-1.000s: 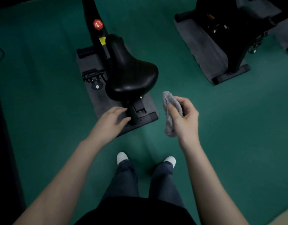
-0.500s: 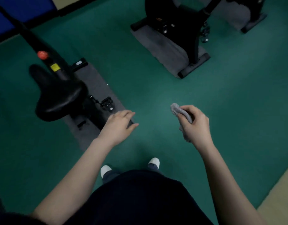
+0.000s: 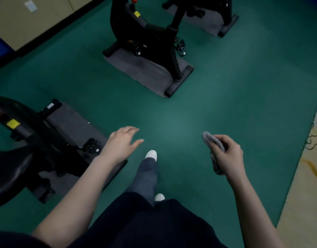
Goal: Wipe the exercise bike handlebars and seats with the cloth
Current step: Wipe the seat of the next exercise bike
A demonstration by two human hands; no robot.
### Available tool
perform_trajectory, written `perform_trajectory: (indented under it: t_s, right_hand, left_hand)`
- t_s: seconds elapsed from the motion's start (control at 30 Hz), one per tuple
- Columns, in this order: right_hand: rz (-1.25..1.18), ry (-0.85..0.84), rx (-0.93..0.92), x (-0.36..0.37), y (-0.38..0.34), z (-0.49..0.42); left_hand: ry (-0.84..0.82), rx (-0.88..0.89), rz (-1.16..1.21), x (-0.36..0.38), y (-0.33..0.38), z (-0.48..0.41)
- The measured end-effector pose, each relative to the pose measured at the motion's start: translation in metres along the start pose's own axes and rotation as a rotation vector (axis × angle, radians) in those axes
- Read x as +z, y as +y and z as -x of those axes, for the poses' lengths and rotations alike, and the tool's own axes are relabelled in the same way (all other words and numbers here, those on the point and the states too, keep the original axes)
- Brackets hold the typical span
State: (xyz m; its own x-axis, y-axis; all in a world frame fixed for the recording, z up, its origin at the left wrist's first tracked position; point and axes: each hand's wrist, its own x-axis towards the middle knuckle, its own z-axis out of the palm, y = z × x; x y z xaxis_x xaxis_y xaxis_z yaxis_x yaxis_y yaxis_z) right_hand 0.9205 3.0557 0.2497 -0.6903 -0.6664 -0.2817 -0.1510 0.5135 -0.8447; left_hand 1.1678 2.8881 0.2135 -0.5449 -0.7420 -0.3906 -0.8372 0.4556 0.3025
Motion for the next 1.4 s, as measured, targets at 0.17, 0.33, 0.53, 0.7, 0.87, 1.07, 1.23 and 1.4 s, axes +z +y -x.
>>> perform_trajectory:
  t_s: [0.17, 0.33, 0.53, 0.7, 0.87, 1.07, 1.23, 1.4]
  right_hand:
    - [0.028, -0.027, -0.06, 0.019, -0.041, -0.076]
    - [0.096, -0.064, -0.155, 0.041, -0.086, -0.158]
    - [0.143, -0.058, -0.248, 0.041, -0.106, -0.236]
    - [0.137, -0.043, -0.242, 0.015, -0.108, -0.301]
    - [0.135, -0.058, -0.246, -0.033, -0.104, -0.38]
    - [0.126, -0.055, -0.231, -0.124, -0.107, -0.471]
    - [0.056, -0.061, -0.172, -0.173, -0.118, -0.533]
    - [0.054, -0.126, -0.199, -0.177, -0.133, -0.588]
  left_hand:
    - [-0.003, -0.023, 0.081, -0.032, -0.015, -0.082]
    - [0.025, -0.042, 0.0, -0.081, -0.02, -0.17]
    - [-0.013, -0.006, -0.057, -0.112, 0.008, -0.249]
    - [-0.062, 0.014, -0.073, -0.119, 0.056, -0.304]
    - [-0.044, -0.003, -0.043, -0.122, 0.125, -0.365]
    - [-0.007, -0.021, 0.01, -0.128, 0.231, -0.428]
    - [0.064, -0.057, 0.063, -0.141, 0.286, -0.472]
    - [0.082, -0.137, 0.064, -0.154, 0.296, -0.51]
